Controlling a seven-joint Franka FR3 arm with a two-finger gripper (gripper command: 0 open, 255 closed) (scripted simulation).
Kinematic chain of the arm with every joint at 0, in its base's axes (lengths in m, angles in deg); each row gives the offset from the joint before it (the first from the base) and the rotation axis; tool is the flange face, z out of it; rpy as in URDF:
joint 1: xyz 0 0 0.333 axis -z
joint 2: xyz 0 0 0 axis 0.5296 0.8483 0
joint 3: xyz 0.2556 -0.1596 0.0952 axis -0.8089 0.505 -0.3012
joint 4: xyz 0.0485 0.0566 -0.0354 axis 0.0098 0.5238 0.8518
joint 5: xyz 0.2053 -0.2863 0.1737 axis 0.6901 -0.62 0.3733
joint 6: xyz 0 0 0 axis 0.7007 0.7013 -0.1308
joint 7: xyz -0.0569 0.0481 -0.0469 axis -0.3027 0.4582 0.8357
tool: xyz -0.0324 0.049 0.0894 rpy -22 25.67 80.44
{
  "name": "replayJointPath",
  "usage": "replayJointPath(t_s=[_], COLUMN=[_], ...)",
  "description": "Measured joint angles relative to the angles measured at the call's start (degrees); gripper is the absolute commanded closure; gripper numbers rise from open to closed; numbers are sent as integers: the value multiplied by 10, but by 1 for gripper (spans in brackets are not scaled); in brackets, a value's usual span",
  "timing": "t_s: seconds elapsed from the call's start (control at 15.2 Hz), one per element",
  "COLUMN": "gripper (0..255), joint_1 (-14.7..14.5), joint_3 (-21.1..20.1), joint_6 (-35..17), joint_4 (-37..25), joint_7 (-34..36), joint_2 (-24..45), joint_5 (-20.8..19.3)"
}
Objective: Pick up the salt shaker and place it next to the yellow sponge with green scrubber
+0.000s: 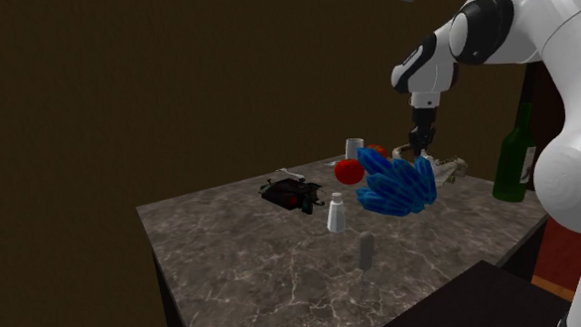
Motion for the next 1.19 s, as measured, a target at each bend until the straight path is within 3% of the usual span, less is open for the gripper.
replayJointPath(t_s=[0.53, 1.06, 1.12, 1.19], gripper=[255, 255, 0, 0], joint_1=[0, 0, 0, 0], joint_3=[-1, -2, -2, -2], joint_6=[-48, -57, -57, -57], joint_4=[25, 23, 23, 23], joint_7=[-1, -1, -1, -1], joint_2=[23, 34, 34, 34], joint_5=[2, 2, 2, 2])
